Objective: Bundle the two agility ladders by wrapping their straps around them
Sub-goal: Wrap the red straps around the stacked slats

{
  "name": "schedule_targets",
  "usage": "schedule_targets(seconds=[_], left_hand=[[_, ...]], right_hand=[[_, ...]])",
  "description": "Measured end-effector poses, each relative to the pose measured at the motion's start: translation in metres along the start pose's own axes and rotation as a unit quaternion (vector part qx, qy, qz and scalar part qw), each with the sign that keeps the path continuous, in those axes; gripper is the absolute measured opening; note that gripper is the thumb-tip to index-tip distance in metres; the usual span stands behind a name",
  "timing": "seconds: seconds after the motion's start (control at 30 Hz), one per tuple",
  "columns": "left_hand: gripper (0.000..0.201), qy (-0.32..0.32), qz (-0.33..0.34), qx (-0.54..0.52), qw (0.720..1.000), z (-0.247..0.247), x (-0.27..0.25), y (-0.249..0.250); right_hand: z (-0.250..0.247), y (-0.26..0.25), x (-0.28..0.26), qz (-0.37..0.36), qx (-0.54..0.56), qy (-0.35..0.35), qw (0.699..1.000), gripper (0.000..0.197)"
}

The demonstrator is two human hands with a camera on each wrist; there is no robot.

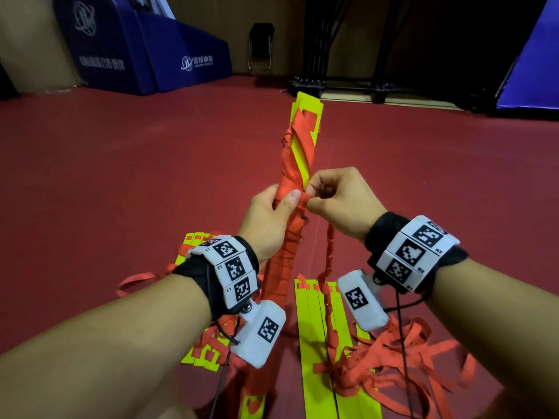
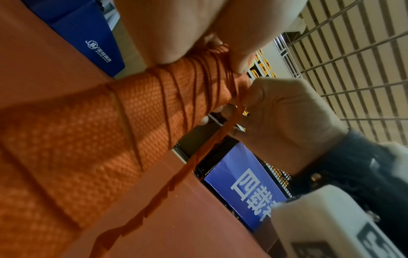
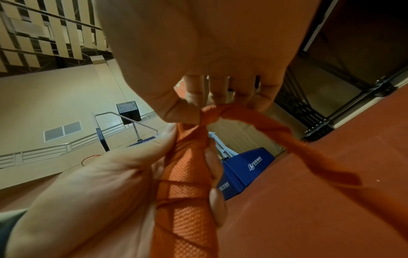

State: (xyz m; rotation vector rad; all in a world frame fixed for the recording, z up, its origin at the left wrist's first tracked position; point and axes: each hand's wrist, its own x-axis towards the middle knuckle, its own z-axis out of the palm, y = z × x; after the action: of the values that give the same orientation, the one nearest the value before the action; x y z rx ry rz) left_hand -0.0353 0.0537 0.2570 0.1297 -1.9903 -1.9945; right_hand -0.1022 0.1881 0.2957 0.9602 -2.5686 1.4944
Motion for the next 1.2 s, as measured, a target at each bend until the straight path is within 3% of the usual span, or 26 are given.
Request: schedule_targets(seconds=[0.2, 0.3, 0.43, 0.53, 0.7, 0.83, 1.03, 1.1, 1.2], left_hand=[[0.013, 0.041, 0.017, 0.028, 0.999, -0.003, 0.007, -0.001], [0.013, 0.06, 0.033, 0.026, 0.997, -0.008, 0.01, 0.0], [0.013, 0.05, 0.042, 0.032, 0.997, -0.01, 0.009, 0.001], [0.014, 0.046, 0.037, 0.019, 0.998, -0.009, 0.008, 0.003], [0.022, 0.034, 0.017, -0.012, 0.999, -0.006, 0.005, 0.01], [0.049, 0.029, 0.012, -0.022, 0.999, -0.01, 0.005, 0.008], [0.061, 0.024, 0.022, -0.023, 0.999, -0.009, 0.0, 0.013], [0.066, 0.035, 0.029, 0.004, 0.999, -0.008, -0.001, 0.012], [0.056, 0.051, 0.024, 0.023, 0.998, -0.008, 0.001, 0.012]], right_hand=[[-0.005, 0.012, 0.003, 0.031, -0.035, -0.027, 0.999, 0.022], [-0.006, 0.013, 0.001, 0.027, 0.008, -0.054, 0.998, 0.029], [-0.007, 0.005, -0.002, 0.014, 0.052, -0.097, 0.994, 0.017], [-0.005, 0.005, -0.002, 0.01, 0.05, -0.107, 0.993, 0.037], [-0.006, 0.006, 0.0, -0.041, 0.029, -0.067, 0.996, 0.029], [-0.009, 0.007, 0.0, -0.105, 0.048, -0.026, 0.993, 0.023], [-0.004, 0.012, 0.003, -0.136, 0.004, 0.084, 0.987, 0.024], [-0.003, 0.012, 0.003, -0.126, 0.006, 0.083, 0.989, 0.023], [-0.002, 0.012, 0.003, -0.11, 0.021, 0.04, 0.993, 0.021]])
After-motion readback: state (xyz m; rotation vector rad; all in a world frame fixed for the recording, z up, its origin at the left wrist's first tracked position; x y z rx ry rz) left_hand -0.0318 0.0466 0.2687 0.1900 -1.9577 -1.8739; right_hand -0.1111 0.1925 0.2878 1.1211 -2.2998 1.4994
